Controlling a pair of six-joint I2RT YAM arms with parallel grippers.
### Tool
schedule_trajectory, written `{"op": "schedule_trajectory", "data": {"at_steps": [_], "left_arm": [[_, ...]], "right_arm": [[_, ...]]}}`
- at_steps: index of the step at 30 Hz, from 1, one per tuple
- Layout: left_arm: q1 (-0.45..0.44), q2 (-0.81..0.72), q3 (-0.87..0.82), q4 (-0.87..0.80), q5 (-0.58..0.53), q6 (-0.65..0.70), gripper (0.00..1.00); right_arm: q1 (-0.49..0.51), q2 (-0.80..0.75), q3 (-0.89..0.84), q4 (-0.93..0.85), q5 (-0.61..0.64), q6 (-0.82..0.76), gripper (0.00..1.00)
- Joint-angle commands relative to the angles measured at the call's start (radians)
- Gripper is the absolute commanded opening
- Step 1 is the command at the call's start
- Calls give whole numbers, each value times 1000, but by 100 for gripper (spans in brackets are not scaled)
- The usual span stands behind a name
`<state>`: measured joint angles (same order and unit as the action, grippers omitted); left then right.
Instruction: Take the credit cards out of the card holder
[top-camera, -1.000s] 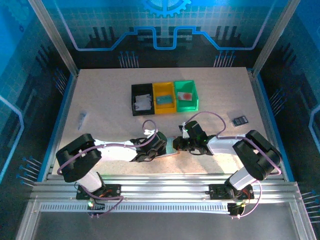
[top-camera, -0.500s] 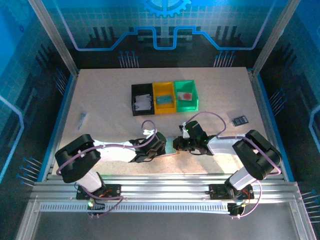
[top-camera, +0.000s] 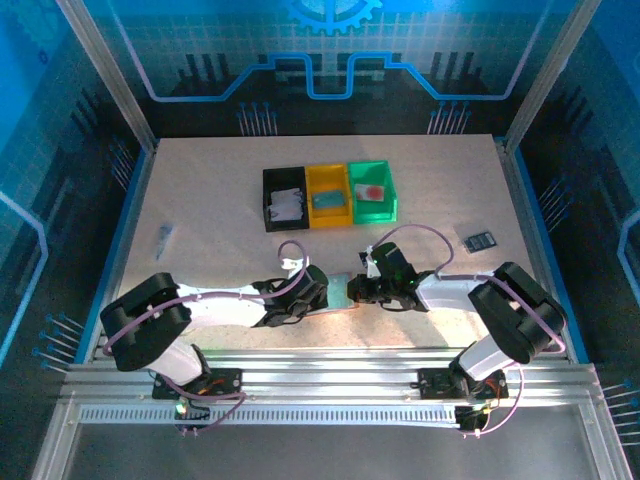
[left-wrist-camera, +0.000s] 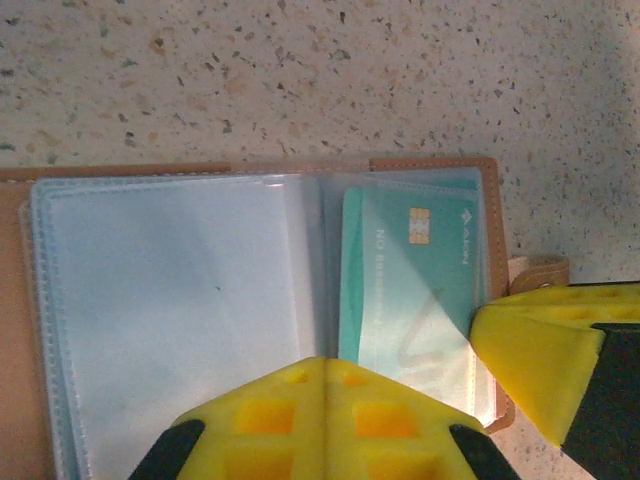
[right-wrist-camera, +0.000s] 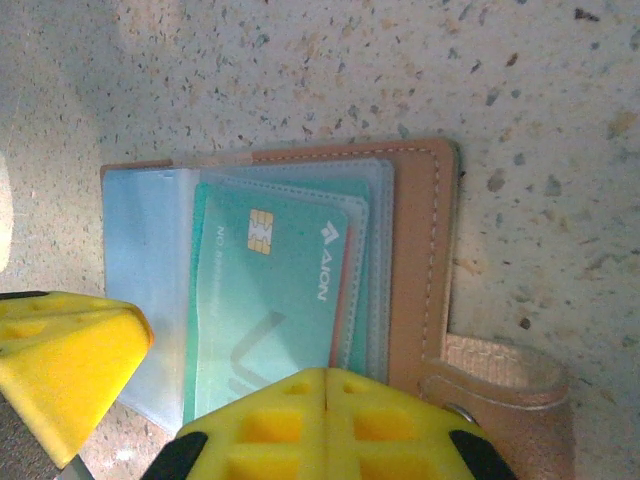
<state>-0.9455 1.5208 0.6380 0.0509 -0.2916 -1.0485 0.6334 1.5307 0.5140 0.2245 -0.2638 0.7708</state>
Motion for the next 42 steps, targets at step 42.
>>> {"op": "schedule_trajectory", "data": {"at_steps": [42], "left_arm": [[-6,26,41,-29,-10,31,24]], "right_arm": [[-8,122,-39,-6,-39,18,1]]}}
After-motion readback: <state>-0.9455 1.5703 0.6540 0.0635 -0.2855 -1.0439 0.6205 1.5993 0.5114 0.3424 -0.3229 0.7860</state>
